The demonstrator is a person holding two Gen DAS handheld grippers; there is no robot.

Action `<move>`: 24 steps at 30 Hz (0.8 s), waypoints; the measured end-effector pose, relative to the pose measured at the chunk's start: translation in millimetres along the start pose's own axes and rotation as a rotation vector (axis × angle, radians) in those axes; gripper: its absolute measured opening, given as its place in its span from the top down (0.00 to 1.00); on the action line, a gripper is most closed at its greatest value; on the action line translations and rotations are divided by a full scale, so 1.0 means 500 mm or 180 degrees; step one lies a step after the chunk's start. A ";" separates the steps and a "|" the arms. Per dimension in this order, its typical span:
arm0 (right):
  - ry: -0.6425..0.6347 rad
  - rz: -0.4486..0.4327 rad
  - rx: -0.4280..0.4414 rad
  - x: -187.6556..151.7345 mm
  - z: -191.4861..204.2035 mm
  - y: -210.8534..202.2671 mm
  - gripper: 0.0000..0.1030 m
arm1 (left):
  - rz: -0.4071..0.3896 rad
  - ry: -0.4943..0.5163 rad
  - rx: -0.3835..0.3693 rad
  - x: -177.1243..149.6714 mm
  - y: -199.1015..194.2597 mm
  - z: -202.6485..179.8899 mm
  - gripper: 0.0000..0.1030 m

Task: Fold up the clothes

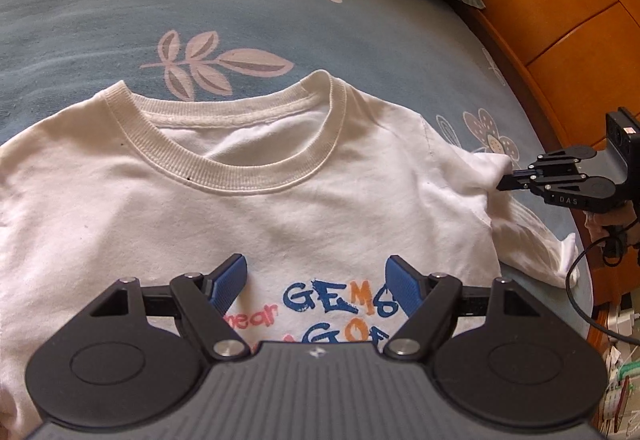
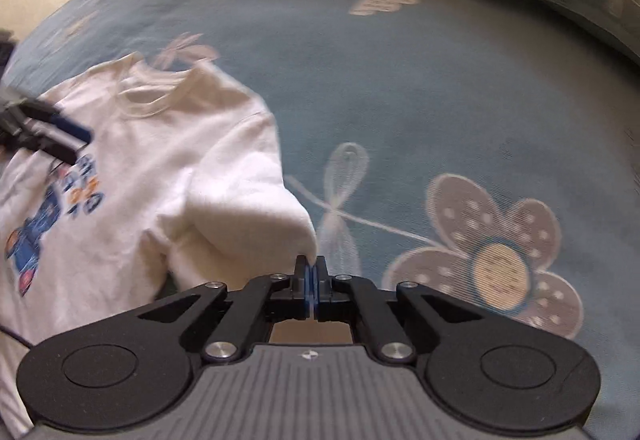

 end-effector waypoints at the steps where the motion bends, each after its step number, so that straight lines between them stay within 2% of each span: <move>1: 0.0096 -0.0010 -0.0079 -0.002 -0.016 -0.001 0.97 | -0.0022 -0.0025 0.0014 0.003 -0.001 0.000 0.26; 5: 0.0517 0.0078 -0.0232 -0.019 -0.062 0.012 0.89 | -0.0084 -0.0078 -0.0013 0.019 -0.006 -0.007 0.26; 6: 0.0527 0.0069 -0.0314 -0.020 -0.062 0.008 0.78 | -0.0097 -0.0069 -0.0034 0.023 -0.008 -0.012 0.26; 7: 0.0537 0.0060 -0.0396 -0.020 -0.062 0.003 0.75 | -0.0103 -0.0042 -0.0040 0.026 -0.008 -0.016 0.26; 9: 0.0655 -0.0082 -0.0442 -0.020 -0.056 -0.026 0.73 | -0.0104 0.0015 -0.0033 0.029 -0.007 -0.024 0.26; 12: 0.1040 -0.0267 -0.0583 -0.048 -0.060 -0.088 0.68 | -0.0067 0.0022 -0.0054 0.025 -0.001 -0.032 0.26; 16: 0.1717 -0.0412 -0.0621 -0.145 -0.037 -0.151 0.63 | -0.0032 0.0028 -0.0140 0.016 0.002 -0.056 0.26; 21: 0.2764 -0.0430 -0.0703 -0.334 0.002 -0.201 0.63 | 0.0053 0.0076 -0.0266 -0.001 0.011 -0.095 0.26; 24: 0.3426 -0.0616 -0.0932 -0.439 -0.005 -0.236 0.61 | 0.0125 0.0143 -0.0312 -0.015 0.022 -0.119 0.26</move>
Point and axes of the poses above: each gripper's, at about its wrist camera, not at the fingertips, and y roughly the way its jaws point, z to its left, x to its top, the point moved 9 cm from there along y, roughly the way its jaws point, and after that the axes turned 9 degrees about -y, right-handed, at the moved point
